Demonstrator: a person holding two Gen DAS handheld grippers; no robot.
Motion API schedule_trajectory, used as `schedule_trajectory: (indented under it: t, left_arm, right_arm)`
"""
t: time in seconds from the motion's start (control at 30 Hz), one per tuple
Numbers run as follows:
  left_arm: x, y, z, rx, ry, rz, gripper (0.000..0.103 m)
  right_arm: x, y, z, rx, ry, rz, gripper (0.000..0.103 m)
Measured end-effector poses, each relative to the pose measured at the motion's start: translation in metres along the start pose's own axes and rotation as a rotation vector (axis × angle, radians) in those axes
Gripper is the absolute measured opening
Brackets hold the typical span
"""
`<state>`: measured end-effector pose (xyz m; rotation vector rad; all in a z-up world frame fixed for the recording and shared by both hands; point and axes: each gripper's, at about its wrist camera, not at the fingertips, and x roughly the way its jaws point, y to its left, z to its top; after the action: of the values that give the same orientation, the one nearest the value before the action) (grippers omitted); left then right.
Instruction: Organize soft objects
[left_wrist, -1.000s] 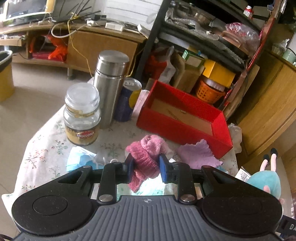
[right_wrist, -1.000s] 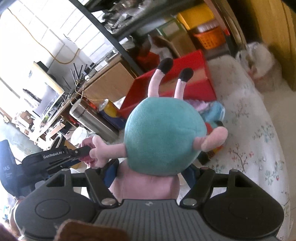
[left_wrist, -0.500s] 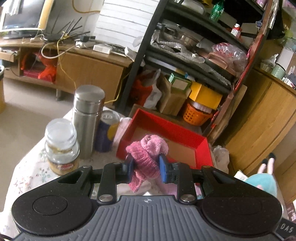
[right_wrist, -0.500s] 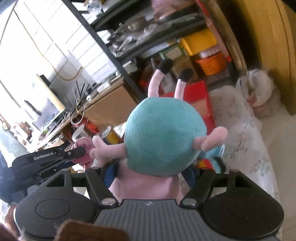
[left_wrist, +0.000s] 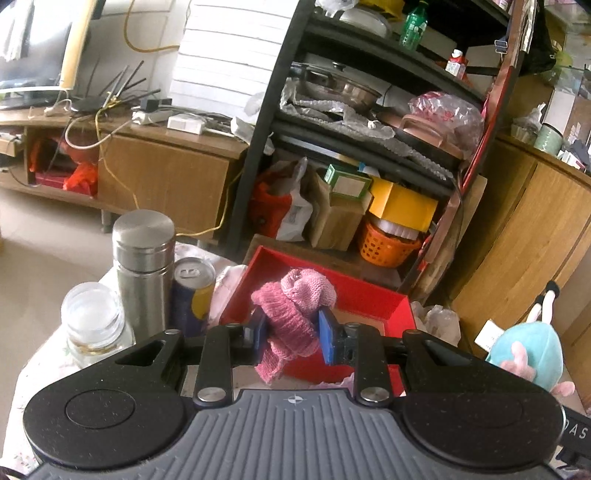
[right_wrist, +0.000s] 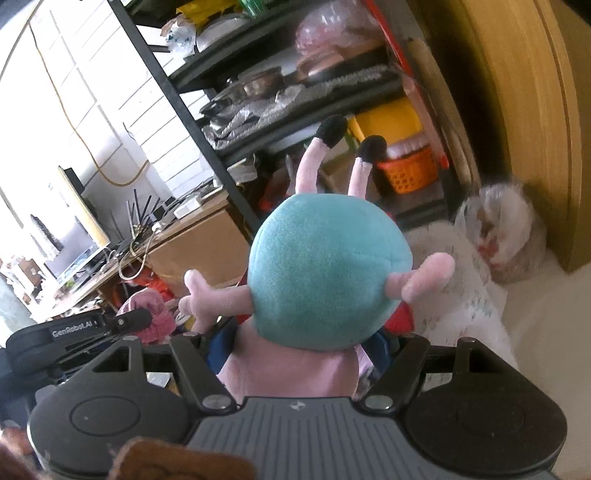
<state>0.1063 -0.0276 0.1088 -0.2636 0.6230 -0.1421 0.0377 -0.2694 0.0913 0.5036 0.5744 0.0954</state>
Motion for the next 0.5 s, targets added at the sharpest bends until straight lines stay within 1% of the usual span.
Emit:
schedule_trajectory:
  t: [0.13,0.33,0.5]
  left_arm:
    - [0.009,-0.004,0.003,0.019,-0.002,0.009,0.029]
    - [0.020,-0.010,0.010,0.043,-0.016,0.023,0.030]
    - [0.027,-0.009,0.014,0.035,-0.015,0.027,0.030]
  right_arm:
    - [0.006,0.004,0.009,-0.010,-0.016,-0.002,0.045]
    - [0.018,0.013,0.018,-0.055,-0.041,-0.029,0.045]
    - [0.023,0.017,0.025,-0.079,-0.073,-0.046,0.045]
